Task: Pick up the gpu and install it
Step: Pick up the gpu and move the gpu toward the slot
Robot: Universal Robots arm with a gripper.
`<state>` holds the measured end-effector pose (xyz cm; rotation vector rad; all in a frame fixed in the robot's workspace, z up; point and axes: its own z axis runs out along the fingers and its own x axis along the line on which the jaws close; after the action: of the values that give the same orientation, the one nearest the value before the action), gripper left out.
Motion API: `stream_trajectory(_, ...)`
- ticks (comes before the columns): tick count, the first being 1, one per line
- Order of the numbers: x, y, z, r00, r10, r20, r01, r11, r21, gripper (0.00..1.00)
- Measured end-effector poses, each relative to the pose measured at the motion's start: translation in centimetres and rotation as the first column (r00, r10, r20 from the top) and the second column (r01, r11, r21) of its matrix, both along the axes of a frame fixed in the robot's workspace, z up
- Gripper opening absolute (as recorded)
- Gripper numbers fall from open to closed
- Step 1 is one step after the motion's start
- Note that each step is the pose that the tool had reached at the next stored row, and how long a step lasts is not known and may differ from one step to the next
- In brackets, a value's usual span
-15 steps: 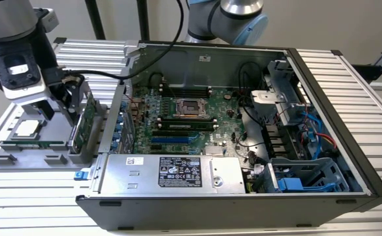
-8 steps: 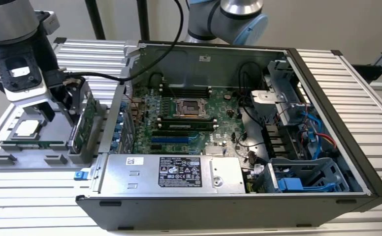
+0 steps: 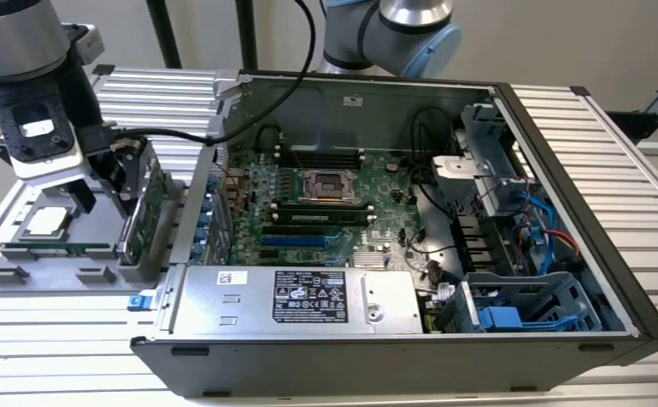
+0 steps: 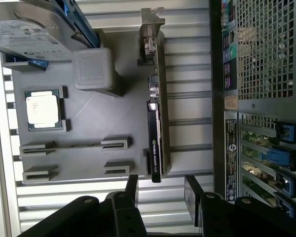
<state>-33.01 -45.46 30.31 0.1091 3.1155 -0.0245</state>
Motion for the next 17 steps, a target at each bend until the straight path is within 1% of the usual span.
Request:
stream_trajectory(11, 0.00, 0.00, -0.73, 1.0000, 0.000, -0.0001, 0.000, 0.9999, -0.0101, 1.00)
stream_trajectory(14, 0.00, 0.01, -0.98, 1.0000, 0.000, 0.0001, 0.000, 0.9999, -0.0112, 1.00)
stream_trajectory(15, -0.01, 0.06, -1.06, 1.0000, 0.000, 0.0001, 0.000, 0.9999, -0.0116, 1.00)
stream_trajectory(17, 0.00, 0.34, -1.19, 1.0000, 0.000, 0.0002, 0.000, 0.9999, -0.0124, 1.00)
